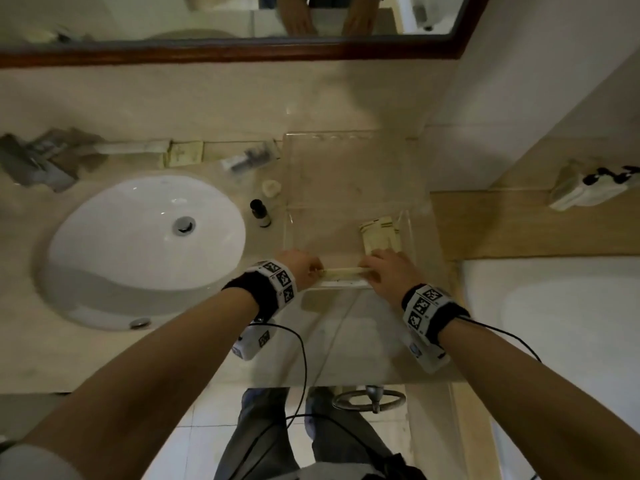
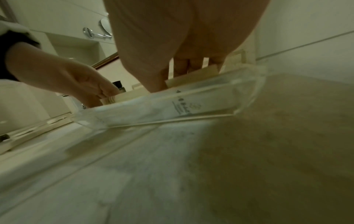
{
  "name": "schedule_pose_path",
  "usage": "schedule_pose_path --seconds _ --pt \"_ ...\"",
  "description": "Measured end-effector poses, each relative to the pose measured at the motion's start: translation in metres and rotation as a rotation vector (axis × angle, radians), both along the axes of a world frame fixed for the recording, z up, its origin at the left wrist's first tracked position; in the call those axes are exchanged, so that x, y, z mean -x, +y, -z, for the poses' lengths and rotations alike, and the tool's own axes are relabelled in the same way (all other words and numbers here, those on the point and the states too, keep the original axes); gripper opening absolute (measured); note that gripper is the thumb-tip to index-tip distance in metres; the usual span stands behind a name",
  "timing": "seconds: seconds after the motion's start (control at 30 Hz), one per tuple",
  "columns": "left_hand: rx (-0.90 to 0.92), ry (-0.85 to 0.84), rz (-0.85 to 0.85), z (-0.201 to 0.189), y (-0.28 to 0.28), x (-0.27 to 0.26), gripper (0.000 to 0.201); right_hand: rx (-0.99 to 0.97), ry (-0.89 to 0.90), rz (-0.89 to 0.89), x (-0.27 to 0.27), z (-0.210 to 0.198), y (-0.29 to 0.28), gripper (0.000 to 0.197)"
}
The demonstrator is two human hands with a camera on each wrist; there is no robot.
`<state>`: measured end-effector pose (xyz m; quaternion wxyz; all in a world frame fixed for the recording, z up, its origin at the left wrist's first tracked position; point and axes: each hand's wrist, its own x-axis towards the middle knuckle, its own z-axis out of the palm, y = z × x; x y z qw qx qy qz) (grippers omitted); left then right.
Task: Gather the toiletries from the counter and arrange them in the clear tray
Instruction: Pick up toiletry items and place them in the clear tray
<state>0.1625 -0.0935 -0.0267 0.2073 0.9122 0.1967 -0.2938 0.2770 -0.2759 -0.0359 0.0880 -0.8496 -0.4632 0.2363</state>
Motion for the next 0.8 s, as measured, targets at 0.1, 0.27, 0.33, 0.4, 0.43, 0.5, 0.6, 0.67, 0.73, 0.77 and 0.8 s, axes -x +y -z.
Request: schedule_pose_path --seconds 0.1,0.27,0.33,0.4,0.43,0.5,0.6,0.67,0.73,0.77,0.8 --pt "-0.008 0.001 0.042 -0.005 -0.004 0.001 0.034 -0.046 0.008 0.037 0.003 0.003 -0.012 0.040" --pt "0.014 -0.019 0.031 -0.008 -0.006 -0.001 0.037 -0.114 -0.014 0.088 0.004 -0.001 -0.018 0.038" --pt "0.031 -0.024 0.021 -0.009 -0.007 -0.002 0.037 -0.146 -0.021 0.127 0.005 -0.005 -0.015 0.034" --pt "0.043 -0.030 0.006 -0.009 -0.008 -0.002 0.038 -0.182 -0.037 0.142 0.006 -0.007 -0.012 0.036" --pt "0.050 -0.034 0.000 -0.009 -0.008 -0.002 0.038 -0.202 -0.042 0.142 0.007 -0.007 -0.010 0.037" --pt "0.062 -0.051 -0.011 -0.011 -0.008 -0.002 0.036 -0.211 -0.032 0.132 0.009 -0.009 -0.007 0.038" --pt "0.068 -0.090 -0.027 -0.015 -0.008 0.001 0.036 -0.213 -0.028 0.129 0.012 -0.012 -0.002 0.039" --pt "0.083 -0.141 -0.065 -0.018 -0.005 0.004 0.035 -0.221 -0.022 0.122 0.016 -0.014 0.004 0.034" --pt "0.102 -0.186 -0.122 -0.022 0.000 0.009 0.032 -0.245 -0.011 0.105 0.021 -0.015 0.013 0.020" --pt "0.109 -0.198 -0.151 -0.026 0.003 0.012 0.030 -0.257 -0.002 0.084 0.024 -0.015 0.019 0.014" --pt "0.108 -0.197 -0.176 -0.029 0.007 0.016 0.029 -0.264 0.010 0.058 0.029 -0.016 0.027 0.011"
